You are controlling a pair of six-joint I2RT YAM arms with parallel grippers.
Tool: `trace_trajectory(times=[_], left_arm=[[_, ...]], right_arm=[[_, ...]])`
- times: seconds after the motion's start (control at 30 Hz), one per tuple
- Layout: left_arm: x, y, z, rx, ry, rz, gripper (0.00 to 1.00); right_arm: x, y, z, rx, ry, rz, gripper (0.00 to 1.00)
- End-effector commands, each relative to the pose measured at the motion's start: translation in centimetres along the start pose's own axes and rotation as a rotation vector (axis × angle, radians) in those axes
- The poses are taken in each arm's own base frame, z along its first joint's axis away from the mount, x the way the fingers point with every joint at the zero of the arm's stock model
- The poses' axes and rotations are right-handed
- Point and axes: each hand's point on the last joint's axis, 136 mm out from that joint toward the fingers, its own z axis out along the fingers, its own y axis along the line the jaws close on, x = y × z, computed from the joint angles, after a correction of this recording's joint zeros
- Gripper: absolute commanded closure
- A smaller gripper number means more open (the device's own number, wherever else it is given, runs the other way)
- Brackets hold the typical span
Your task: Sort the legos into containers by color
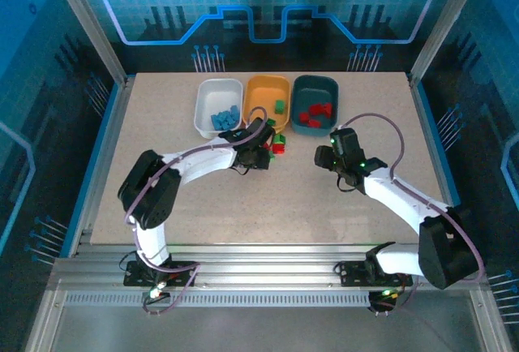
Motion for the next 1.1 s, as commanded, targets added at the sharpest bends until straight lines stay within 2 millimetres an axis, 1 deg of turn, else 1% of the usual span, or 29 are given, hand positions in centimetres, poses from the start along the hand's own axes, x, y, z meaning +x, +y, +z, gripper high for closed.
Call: trace_trajectory(times=[0.0,0.1,0.17,0.23,0.33,0.43,0.53,0.6,0.7,0.77,0.8,0.83,0.9,0.93,1.0,1.03,1.07], left_arm=[[-2.9,-3.1,-3.5,0.104,-0.066,0.025,0.83],[-6.0,-6.1,-3.4,0.178,-0.089,0.044,0.84],[-8.0,-8.4,-2.5,0.244,-0.106,0.058,0.84],[-10.1,-10.7,-1.5,0.313,-0.137,0.068,0.85],[-12.7,-13.3,0.6,0.378,-0.185,0.079,0.85],[-15.2,-15.0,2.5,0.417,-0.256,0.064,0.84],[-17.4,-15.6,3.8,0.406,-0.322,0.053,0.85],[-18.4,-16.2,4.2,0.413,-0.354,0.051,0.85],[-19.3,-16.6,4.8,0.414,-0.373,0.051,0.86],[-19.5,-16.4,5.4,0.395,-0.367,0.042,0.85],[-19.6,-16.5,5.7,0.393,-0.364,0.042,0.82],[-19.5,-16.5,5.9,0.389,-0.359,0.042,0.76],[-19.7,-16.4,6.2,0.379,-0.362,0.046,0.71],[-19.8,-16.3,6.4,0.371,-0.370,0.047,0.63],[-20.2,-15.8,6.5,0.352,-0.375,0.038,0.59],[-20.3,-15.6,6.7,0.348,-0.372,0.035,0.53],[-20.5,-15.2,6.9,0.337,-0.371,0.025,0.42]], right_arm=[[-0.2,-2.3,-0.8,0.094,-0.046,0.070,0.35],[-0.1,-4.2,-1.1,0.124,-0.058,0.158,0.34],[0.1,-5.5,-1.3,0.140,-0.070,0.215,0.32],[0.2,-6.3,-1.5,0.139,-0.081,0.265,0.31],[0.2,-6.7,-1.7,0.123,-0.089,0.292,0.30],[0.0,-6.4,-1.8,0.098,-0.093,0.300,0.30],[0.1,-6.2,-1.8,0.079,-0.100,0.306,0.30],[0.0,-5.9,-1.7,0.061,-0.095,0.306,0.30],[0.1,-5.5,-1.7,0.038,-0.086,0.301,0.30],[0.0,-5.3,-1.8,0.027,-0.089,0.296,0.30],[-0.1,-5.3,-1.8,0.024,-0.090,0.295,0.30],[-0.1,-5.3,-1.8,0.024,-0.091,0.294,0.30],[-0.1,-5.2,-1.9,0.021,-0.093,0.289,0.30],[-0.2,-5.1,-1.9,0.017,-0.093,0.287,0.30],[-0.3,-5.1,-2.0,0.013,-0.093,0.283,0.30],[-0.4,-5.0,-2.1,0.013,-0.097,0.283,0.30],[-0.3,-5.1,-2.1,0.014,-0.096,0.282,0.30]])
